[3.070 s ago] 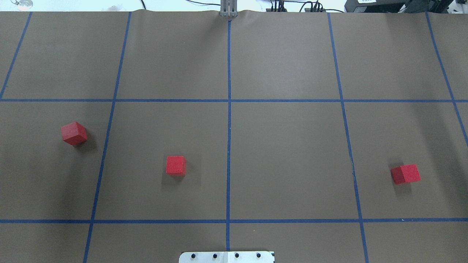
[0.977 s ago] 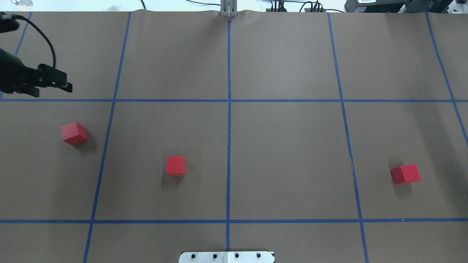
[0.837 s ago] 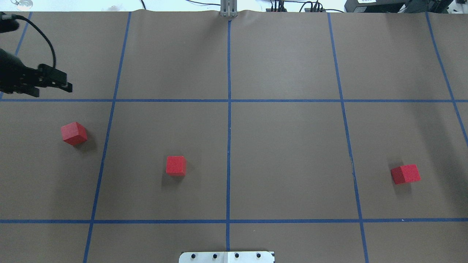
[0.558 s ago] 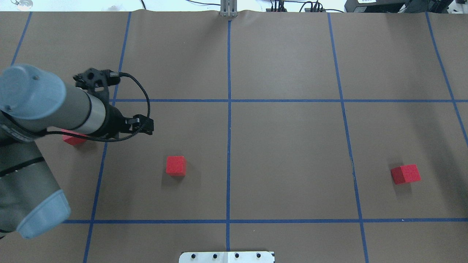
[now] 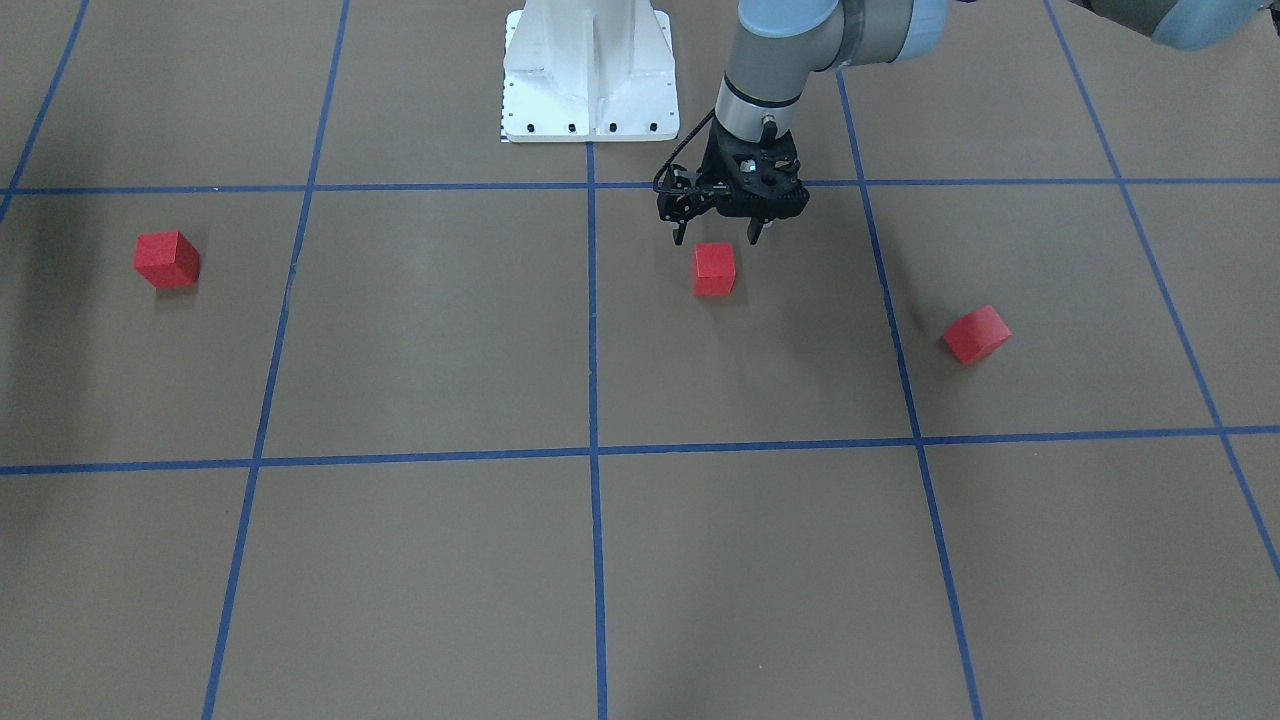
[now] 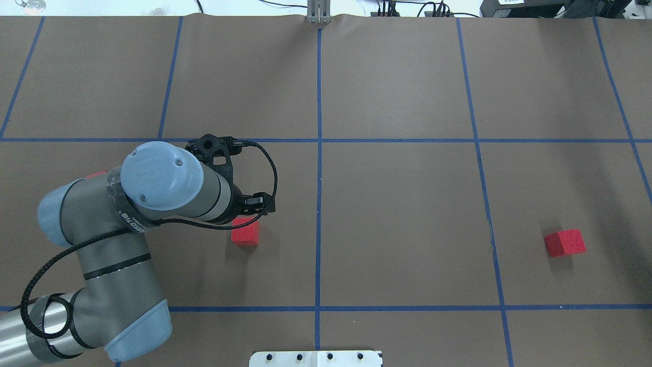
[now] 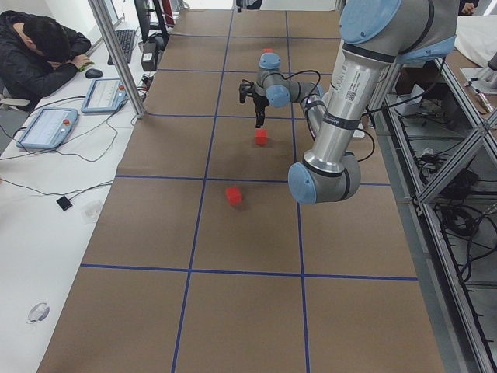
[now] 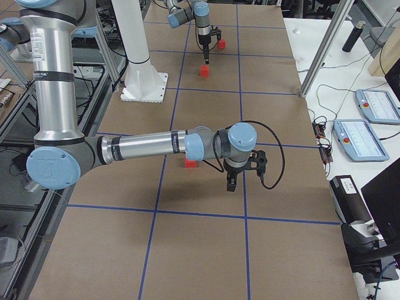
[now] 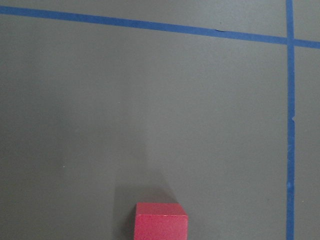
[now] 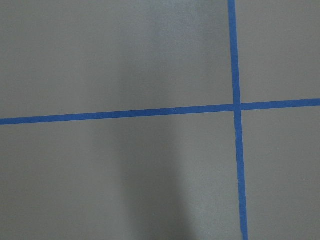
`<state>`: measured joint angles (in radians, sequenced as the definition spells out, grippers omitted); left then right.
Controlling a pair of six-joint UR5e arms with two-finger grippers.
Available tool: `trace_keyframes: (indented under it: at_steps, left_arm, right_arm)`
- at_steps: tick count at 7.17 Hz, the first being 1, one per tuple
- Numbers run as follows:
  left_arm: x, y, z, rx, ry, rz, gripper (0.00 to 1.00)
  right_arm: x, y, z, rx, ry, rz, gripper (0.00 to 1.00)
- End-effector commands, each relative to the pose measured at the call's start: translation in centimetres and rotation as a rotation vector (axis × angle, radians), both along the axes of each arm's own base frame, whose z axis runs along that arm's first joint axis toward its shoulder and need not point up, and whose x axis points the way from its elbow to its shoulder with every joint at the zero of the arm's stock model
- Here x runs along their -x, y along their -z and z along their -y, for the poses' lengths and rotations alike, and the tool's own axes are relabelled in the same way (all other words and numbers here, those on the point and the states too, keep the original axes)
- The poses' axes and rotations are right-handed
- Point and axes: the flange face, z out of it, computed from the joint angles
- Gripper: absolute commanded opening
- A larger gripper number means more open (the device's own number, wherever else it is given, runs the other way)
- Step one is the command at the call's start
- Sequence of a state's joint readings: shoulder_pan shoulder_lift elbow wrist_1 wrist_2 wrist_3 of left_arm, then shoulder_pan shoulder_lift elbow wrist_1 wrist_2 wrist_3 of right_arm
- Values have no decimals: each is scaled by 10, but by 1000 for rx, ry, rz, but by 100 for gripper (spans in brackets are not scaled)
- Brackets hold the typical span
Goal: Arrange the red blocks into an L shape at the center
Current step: 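Move the left gripper over the central red cube and lower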
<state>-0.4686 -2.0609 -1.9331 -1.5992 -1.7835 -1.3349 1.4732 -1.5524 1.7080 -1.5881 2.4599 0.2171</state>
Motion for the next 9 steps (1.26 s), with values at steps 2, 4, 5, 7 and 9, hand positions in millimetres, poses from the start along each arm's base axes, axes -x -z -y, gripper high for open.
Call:
trace_keyframes:
  at_steps: [2,4,5,7,9]
  left_arm:
    - [-26,-19,7,17,-12,48,100]
    - [-33,-30,7,27,-18,71,100]
    - [-38,-31,1,28,-30,74,100]
    - [-50,-35,-3,28,-43,74,100]
    - [-59,-44,-6,33,-53,88,99]
  right_arm:
    - [13,5,0,-18,23,0,99]
    - [13,4,0,-16,24,-1,99]
    - [13,4,0,-14,23,-1,99]
    - [13,4,0,-12,23,1,99]
    - [12,3,0,-13,22,-2,99]
